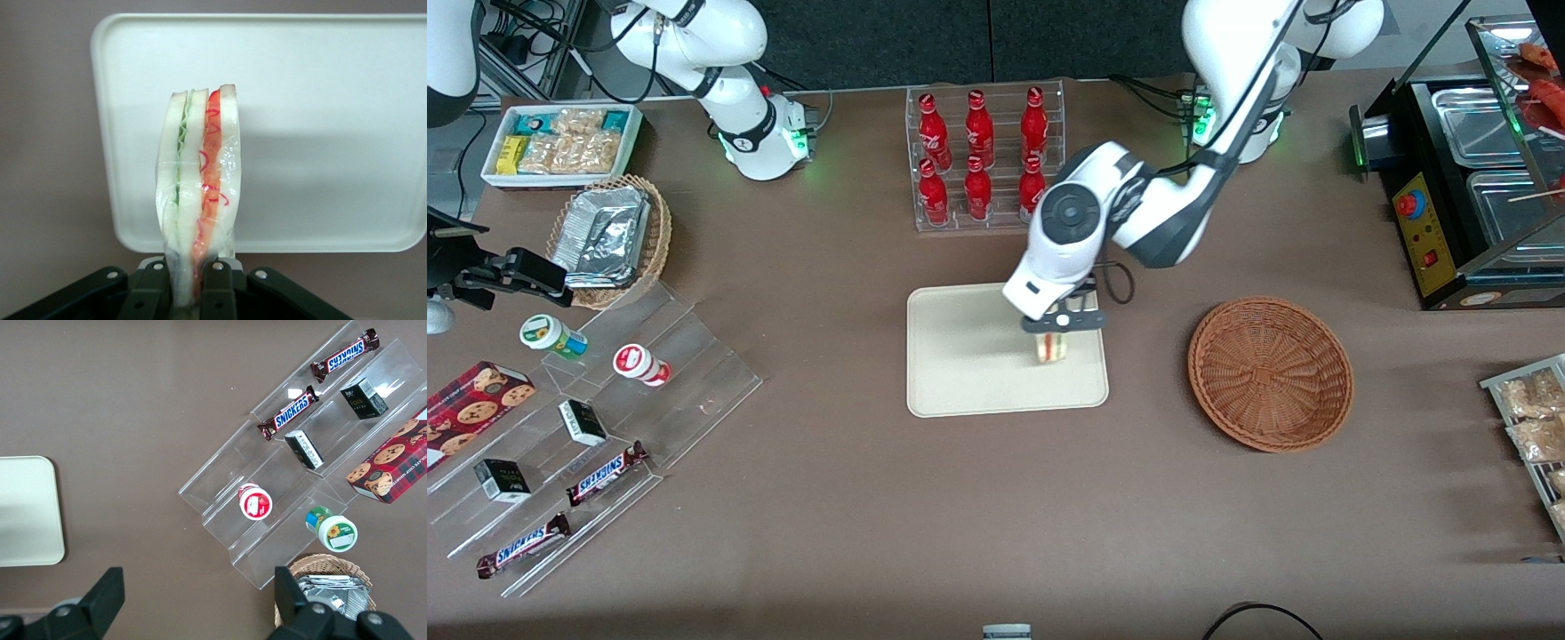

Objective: Place sandwich from basket to tray
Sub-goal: 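Carry the held sandwich over the cream tray with the left gripper, then lower the sandwich onto the tray and open the left gripper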

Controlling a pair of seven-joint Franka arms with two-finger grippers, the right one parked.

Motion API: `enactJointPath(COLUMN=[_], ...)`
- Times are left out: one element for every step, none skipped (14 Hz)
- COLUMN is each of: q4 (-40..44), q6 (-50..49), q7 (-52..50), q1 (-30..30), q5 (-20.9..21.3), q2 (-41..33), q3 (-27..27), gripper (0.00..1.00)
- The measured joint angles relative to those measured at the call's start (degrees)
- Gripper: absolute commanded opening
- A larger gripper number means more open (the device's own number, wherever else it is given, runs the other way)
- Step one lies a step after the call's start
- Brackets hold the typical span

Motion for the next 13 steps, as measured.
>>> enactJointPath(q4=[1.9, 3.5, 4.9, 5.9, 6.6, 7.0, 7.2, 7.2, 7.3, 7.4, 7.4, 7.4, 7.4], q6=[0.1, 0.1, 0.2, 0.4, 0.5, 0.9, 1.9, 3.0, 3.7, 4.0, 4.4, 5.0, 5.4], q7=[0.0, 0.0, 0.0, 0.0, 0.0, 0.0, -0.1, -0.3, -0.7, -1.4, -2.2, -2.6, -2.8], q1=[-1.0, -2.0, -2.7, -3.2, -3.4, -3.4, -3.4, -3.5, -3.6, -3.7, -3.8, -3.9, -4.0], q5=[0.0, 0.0, 0.3, 1.0, 1.8, 2.4, 2.6, 3.1, 4.0, 5.1, 6.0, 6.6, 7.0], q2=[2.0, 3.7, 5.4, 6.7, 7.7, 8.4, 9.0, 9.4, 9.9, 10.4, 10.7, 11.0, 11.3], q3=[0.0, 0.0, 0.0, 0.0, 0.1, 0.1, 0.2, 0.3, 0.3, 0.3, 0.3, 0.3, 0.3], gripper=[0.0, 0.0, 0.0, 0.0, 0.0, 0.0, 0.0, 0.0, 0.0, 0.0, 0.0, 0.0, 0.0])
